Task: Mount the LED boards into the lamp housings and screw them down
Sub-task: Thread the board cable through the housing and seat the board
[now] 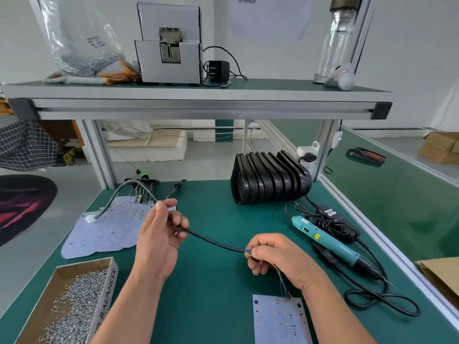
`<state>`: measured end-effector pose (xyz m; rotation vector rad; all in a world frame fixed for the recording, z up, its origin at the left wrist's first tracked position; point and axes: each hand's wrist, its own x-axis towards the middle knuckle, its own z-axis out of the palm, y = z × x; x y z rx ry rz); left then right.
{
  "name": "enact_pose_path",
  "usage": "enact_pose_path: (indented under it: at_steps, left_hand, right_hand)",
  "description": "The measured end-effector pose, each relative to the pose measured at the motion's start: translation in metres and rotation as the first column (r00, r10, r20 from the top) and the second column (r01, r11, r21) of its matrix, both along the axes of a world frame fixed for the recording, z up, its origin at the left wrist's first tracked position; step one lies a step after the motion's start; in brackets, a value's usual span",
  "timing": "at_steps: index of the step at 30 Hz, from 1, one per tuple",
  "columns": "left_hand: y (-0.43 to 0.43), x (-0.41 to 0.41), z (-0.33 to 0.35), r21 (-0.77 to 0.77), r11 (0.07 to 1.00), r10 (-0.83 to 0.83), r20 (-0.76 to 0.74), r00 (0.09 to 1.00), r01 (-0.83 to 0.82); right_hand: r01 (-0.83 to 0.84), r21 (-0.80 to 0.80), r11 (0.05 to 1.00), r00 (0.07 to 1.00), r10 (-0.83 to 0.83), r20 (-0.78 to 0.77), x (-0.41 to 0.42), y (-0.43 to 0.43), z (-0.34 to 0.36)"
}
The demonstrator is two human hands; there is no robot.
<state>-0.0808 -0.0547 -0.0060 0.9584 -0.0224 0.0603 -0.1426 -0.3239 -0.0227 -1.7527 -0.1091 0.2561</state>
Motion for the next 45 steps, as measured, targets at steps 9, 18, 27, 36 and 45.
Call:
enact_pose_path:
  at_steps: [9, 18, 27, 36, 45]
  left_hand:
    - [-0.060, -0.027, -0.007, 0.717, 0.680, -0.357, 0.140, 0.923, 0.155]
    - [-0.063, -0.011, -0.001, 0.753, 0.338, -0.738, -0.161, 0.655, 0.565]
    - [-0.097, 0.096, -0.011, 0.573, 0.752, -0.141, -0.342, 0.929, 0.325]
    - [-0.153, 0.143, -0.011, 0.691, 0.627, 0.004, -0.464, 0.886, 0.359]
    - [-0.106, 0.127, -0.022, 0.543, 0.817, 0.087, -0.448, 0.890, 0.193]
  right_hand:
    - [0.107, -0.203, 0.973, 0.957, -0.046, 0.286, 0.013, 0.016, 0.013]
    - [0.237, 0.553, 0.798, 0.903, -0.391, 0.178, 0.027, 0.025, 0.020]
    - [0.277, 0.712, 0.645, 0.875, -0.476, 0.090, 0.023, -0.010, 0.011]
    - [0.317, 0.664, 0.678, 0.868, -0.490, 0.085, 0.024, -0.011, 0.011]
    - [0.187, 0.666, 0.722, 0.917, -0.371, 0.145, 0.020, 0.001, 0.017]
